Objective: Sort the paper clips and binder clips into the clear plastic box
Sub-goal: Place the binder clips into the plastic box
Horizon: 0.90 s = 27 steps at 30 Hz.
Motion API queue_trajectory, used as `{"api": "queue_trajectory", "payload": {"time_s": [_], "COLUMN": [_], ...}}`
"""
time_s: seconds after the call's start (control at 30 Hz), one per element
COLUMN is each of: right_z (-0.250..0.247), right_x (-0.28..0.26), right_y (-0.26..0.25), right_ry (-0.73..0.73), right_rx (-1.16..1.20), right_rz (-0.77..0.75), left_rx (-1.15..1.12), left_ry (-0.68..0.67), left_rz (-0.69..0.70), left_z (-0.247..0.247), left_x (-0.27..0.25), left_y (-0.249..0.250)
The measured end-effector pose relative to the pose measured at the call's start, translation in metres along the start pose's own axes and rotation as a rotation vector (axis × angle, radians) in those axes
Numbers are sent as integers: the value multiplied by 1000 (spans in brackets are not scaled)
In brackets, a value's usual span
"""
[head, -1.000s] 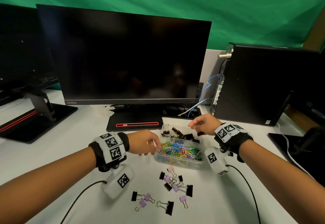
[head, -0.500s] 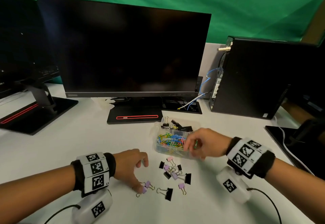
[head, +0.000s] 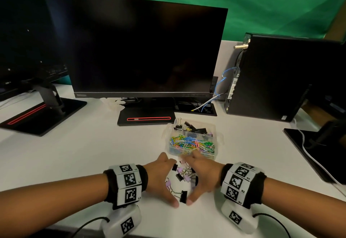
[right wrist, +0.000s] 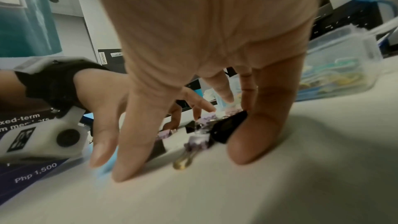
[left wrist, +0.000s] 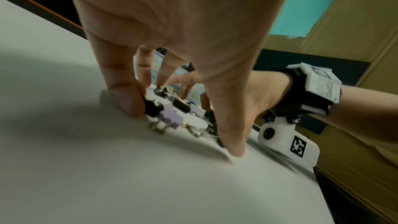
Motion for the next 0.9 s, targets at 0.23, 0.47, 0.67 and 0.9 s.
{"api": "queue_trajectory", "payload": {"time_s": [0.23,0.47,0.67,0.9], "right_z": [-1,-2,0,1], "right_x": [7,1,-2,-2], "right_y": [-5,-7,-11,-7], "right_ry": [33,48,3,-18], "right_rx": [116,234,196,60], "right_rz": [-43,13,28,58], "left_rx": [-32,30,110,39], "left_ry": [42,68,44,103], "left_rz": [19,-2,-55,16], "left_z": [3,7,4,-4], "left_x": [1,4,7,12], "left_y": [18,17,17,10]}}
Point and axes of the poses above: each hand's wrist, its own x-axis towards the middle knuckle, its own z-axis out of the palm, y = z × x, the point moved 1 cm from there along x, towards the middle knuckle, and after that the axes turned 9 degrees about -z, right-handed, at the moved point
